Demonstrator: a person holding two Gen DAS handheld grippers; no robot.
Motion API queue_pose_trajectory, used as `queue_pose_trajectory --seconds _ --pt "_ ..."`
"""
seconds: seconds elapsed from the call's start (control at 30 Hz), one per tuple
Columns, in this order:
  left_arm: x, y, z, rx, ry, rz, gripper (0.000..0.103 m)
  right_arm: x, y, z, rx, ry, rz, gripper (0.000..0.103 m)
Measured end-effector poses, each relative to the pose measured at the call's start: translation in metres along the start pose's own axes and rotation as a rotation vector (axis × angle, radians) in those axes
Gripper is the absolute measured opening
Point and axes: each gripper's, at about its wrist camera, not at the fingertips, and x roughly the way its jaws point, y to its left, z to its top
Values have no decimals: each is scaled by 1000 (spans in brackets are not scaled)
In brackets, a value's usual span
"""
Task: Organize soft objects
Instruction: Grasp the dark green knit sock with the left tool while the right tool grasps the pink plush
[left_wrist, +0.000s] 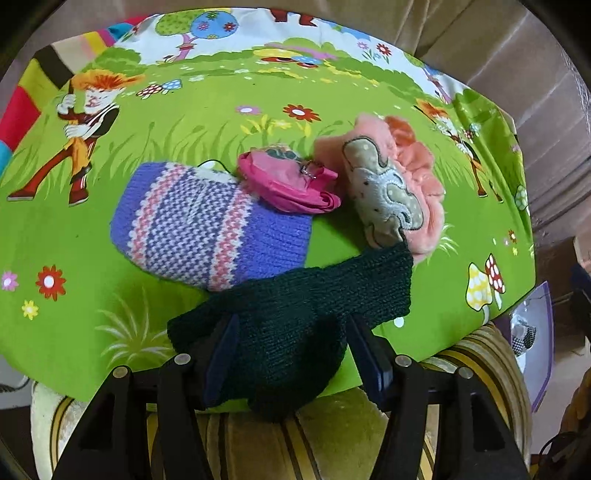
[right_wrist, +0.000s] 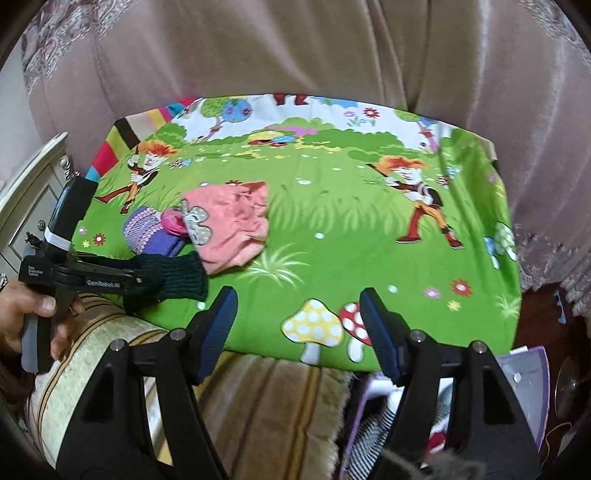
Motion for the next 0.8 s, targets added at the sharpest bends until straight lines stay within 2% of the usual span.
queue_pose_trajectory --seconds 0.13,0.17,0.23,0.33,0.47,0.6,0.67,0.73,0.8 --pt "-4 -8 1 63 -22 7 63 13 12 8 -20 12 26 72" --pt "-7 -12 2 96 -33 17 67 15 14 9 -23 12 30 72" --pt "-11 -28 1 224 -54 23 70 21 17 11 -25 16 39 72" --pt "-6 -42 0 345 -48 61 70 31 20 15 -21 27 54 72" --pt "10 -37 3 352 8 53 70 41 24 20 -25 33 64 72" --pt "16 -40 4 381 17 45 79 51 27 25 -28 42 78 72" --pt "19 -45 0 413 20 73 79 56 31 29 -36 46 88 73" --pt "21 -50 -4 433 21 96 73 60 36 32 -44 49 96 74" --pt "23 -54 -8 433 20 117 56 66 41 35 -50 55 106 75"
